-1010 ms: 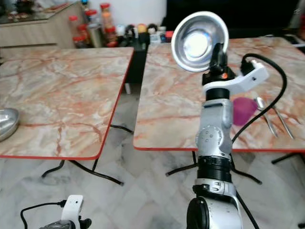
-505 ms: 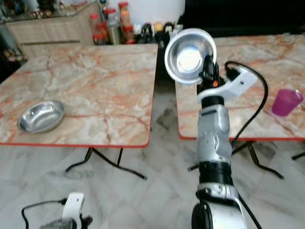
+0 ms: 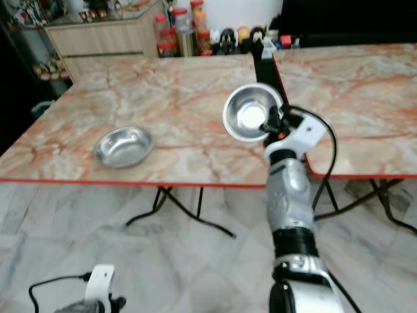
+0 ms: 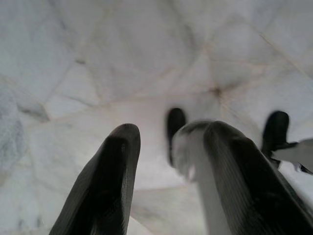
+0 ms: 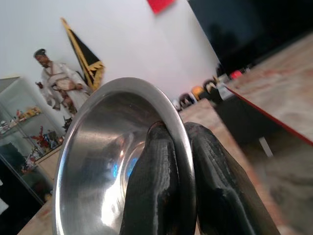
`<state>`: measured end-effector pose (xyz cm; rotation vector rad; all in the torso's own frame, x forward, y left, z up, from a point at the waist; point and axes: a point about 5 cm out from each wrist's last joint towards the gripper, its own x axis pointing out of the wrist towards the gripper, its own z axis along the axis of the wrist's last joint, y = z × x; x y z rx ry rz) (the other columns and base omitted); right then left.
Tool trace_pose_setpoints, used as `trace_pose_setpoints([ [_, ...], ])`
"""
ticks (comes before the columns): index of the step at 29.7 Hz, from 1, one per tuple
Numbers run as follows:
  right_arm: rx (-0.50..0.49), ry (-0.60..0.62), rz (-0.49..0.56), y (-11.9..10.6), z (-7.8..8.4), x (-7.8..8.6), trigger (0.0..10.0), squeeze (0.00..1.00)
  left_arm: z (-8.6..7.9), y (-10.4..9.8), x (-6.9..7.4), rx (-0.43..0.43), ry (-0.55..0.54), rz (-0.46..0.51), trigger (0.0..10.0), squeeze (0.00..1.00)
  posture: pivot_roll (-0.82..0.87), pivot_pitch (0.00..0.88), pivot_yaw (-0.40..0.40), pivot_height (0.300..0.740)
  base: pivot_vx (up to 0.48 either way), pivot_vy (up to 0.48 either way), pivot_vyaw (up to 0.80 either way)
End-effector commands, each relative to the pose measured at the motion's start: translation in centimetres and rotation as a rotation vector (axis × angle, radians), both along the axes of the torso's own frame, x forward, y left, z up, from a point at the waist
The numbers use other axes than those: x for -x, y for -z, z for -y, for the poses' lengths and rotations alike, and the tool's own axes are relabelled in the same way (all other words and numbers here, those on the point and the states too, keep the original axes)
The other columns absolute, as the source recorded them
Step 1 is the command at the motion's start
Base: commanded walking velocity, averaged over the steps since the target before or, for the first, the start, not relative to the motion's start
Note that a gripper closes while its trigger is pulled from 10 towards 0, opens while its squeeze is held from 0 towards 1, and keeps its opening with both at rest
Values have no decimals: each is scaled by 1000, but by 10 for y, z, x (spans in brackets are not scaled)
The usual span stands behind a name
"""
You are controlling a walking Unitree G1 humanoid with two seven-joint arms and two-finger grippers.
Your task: Setting the table
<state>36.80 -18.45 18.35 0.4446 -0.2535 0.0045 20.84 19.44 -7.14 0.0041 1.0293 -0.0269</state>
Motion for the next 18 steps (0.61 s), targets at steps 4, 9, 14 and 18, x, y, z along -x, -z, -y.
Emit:
trace_pose_setpoints([
  [4, -2, -47, 17, -6, -19, -5, 10000, 0, -11, 1, 5, -19, -20, -12, 10000, 0, 46, 0, 51, 740, 0, 480, 0],
  [9, -7, -53, 23, -6, -21, -5, 10000, 0, -11, 2, 7, -20, -23, -11, 10000, 0, 41, 0, 54, 740, 0, 480, 0],
  [14, -24, -52, 29, -7, -19, -5, 10000, 0, -10, 2, 7, -20, -21, -12, 10000, 0, 39, 0, 54, 740, 0, 480, 0],
  [18, -29, -54, 29, -8, -21, -6, 10000, 0, -10, 2, 7, -21, -17, -14, 10000, 0, 38, 0, 53, 740, 0, 480, 0],
])
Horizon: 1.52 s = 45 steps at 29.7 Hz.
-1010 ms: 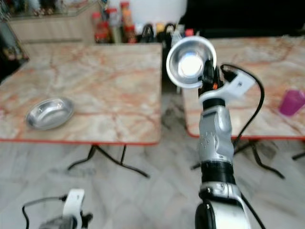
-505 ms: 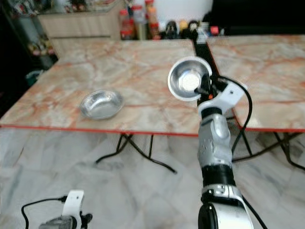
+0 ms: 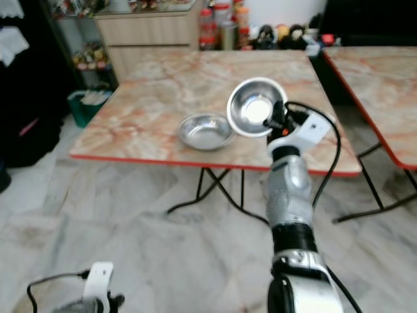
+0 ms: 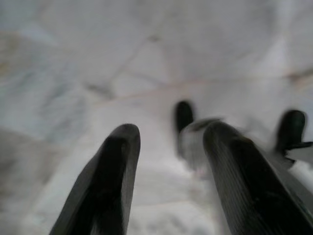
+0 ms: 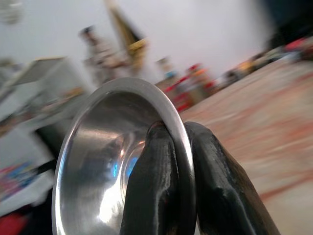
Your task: Setting the table
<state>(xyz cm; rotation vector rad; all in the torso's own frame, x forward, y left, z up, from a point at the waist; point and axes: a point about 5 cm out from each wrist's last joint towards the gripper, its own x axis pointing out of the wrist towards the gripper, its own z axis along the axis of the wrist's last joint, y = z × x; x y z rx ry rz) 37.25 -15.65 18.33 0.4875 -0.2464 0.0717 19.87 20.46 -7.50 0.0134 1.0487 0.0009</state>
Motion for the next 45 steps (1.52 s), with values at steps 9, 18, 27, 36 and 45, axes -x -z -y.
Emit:
trace_pose_setpoints([
  [9, -12, 15, 21, -8, 7, -2, 10000, 0, 0, -2, -3, -1, -1, 9, 10000, 0, 44, 0, 50, 740, 0, 446, 0],
  [18, -22, 28, 21, -7, 9, -2, 10000, 0, -1, -3, -5, 2, -11, 34, 10000, 0, 48, 0, 49, 740, 0, 0, 0],
  [27, -19, 25, 17, -7, 7, -2, 10000, 0, -1, -3, -5, -6, -10, 31, 10000, 0, 52, 0, 46, 740, 173, 0, 0],
  [36, -21, 31, 13, -7, 10, -2, 10000, 0, -1, -3, -5, -6, -14, 27, 10000, 0, 49, 0, 43, 740, 294, 0, 0],
  [45, -14, 17, 17, -9, 5, -3, 10000, 0, 0, -3, -5, -1, -12, 25, 10000, 0, 52, 0, 41, 740, 258, 0, 0],
])
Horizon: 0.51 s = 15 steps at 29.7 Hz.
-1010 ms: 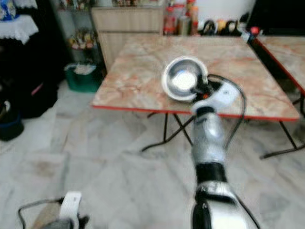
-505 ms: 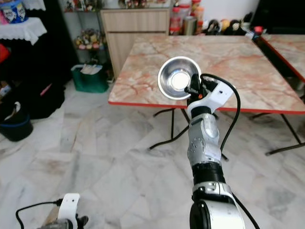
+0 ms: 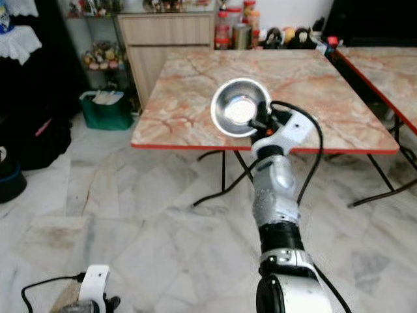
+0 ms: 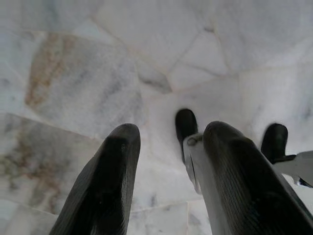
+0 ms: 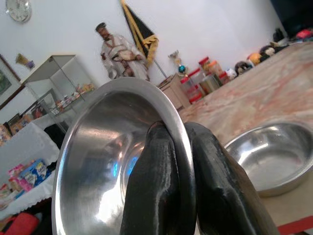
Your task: Setting the table
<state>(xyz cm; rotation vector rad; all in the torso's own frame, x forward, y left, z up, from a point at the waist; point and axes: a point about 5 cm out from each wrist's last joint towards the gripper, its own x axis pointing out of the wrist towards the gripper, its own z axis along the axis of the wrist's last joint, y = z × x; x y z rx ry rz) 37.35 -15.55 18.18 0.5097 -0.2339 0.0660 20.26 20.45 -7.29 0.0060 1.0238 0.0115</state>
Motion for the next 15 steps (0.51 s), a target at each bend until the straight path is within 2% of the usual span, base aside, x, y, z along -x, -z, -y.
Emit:
trace_pose_setpoints([
  [1, 14, 15, 32, -10, 5, -1, 10000, 0, 0, -1, -1, -2, 0, 0, 10000, 0, 52, 0, 41, 740, 259, 0, 0],
  [15, 15, 15, 27, -8, 5, 0, 10000, 0, 0, -1, -1, -1, 7, -1, 10000, 0, 51, 0, 42, 740, 264, 0, 0],
])
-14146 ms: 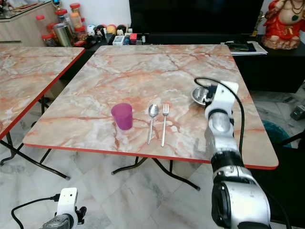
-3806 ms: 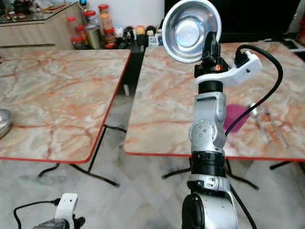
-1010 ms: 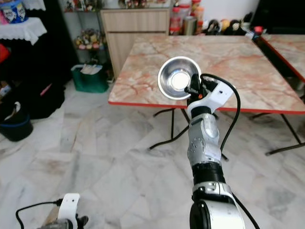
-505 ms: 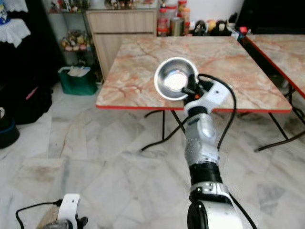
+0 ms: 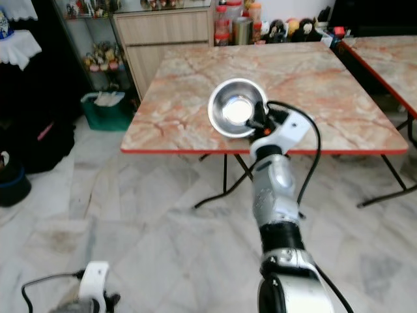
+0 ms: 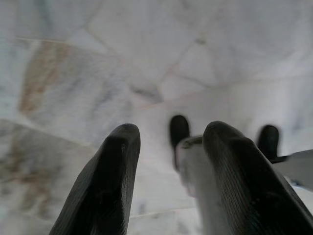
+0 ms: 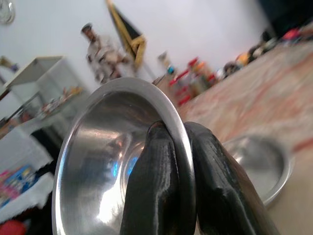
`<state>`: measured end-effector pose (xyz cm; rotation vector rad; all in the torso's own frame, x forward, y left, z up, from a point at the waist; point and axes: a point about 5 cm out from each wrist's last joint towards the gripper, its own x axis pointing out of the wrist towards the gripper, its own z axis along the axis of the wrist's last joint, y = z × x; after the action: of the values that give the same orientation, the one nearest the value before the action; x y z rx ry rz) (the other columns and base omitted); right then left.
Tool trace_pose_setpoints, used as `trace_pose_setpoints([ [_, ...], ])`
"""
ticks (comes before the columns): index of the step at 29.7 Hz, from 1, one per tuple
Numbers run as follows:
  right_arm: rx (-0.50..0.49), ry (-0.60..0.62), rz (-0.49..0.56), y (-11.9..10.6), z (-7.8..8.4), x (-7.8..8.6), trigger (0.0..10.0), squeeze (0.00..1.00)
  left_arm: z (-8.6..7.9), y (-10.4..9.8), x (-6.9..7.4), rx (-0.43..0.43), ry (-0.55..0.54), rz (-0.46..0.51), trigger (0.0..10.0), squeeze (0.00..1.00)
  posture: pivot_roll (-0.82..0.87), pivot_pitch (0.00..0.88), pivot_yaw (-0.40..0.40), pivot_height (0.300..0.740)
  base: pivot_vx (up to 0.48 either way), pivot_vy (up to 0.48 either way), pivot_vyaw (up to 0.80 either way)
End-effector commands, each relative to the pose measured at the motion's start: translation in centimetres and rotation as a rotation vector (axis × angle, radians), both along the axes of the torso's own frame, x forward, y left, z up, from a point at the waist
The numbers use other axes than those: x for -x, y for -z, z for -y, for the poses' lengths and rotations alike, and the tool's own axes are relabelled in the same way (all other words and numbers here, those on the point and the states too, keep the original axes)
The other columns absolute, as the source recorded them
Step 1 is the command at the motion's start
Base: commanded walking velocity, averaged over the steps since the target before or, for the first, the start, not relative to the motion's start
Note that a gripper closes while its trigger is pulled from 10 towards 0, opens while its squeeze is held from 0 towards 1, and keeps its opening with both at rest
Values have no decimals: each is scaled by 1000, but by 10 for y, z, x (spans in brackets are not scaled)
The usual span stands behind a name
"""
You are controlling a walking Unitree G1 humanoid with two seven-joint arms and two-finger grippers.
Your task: Setting the table
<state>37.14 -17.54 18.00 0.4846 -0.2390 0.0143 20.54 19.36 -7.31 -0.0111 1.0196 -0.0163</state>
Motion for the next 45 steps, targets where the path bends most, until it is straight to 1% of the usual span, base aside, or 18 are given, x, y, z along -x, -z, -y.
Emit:
trace_pose_setpoints([
  [1, -19, -33, 35, -10, -14, -3, 10000, 0, -11, -1, 1, -29, -8, -4, 10000, 0, 51, 0, 42, 740, 289, 0, 0],
  [7, -41, -27, 38, -11, -13, -3, 10000, 0, -11, -1, 1, -32, -4, -6, 10000, 0, 51, 0, 42, 740, 306, 0, 0],
  [45, -25, -44, 36, -9, -18, -2, 10000, 0, -12, 0, 3, -32, 12, -14, 10000, 0, 44, 0, 45, 740, 338, 0, 0],
])
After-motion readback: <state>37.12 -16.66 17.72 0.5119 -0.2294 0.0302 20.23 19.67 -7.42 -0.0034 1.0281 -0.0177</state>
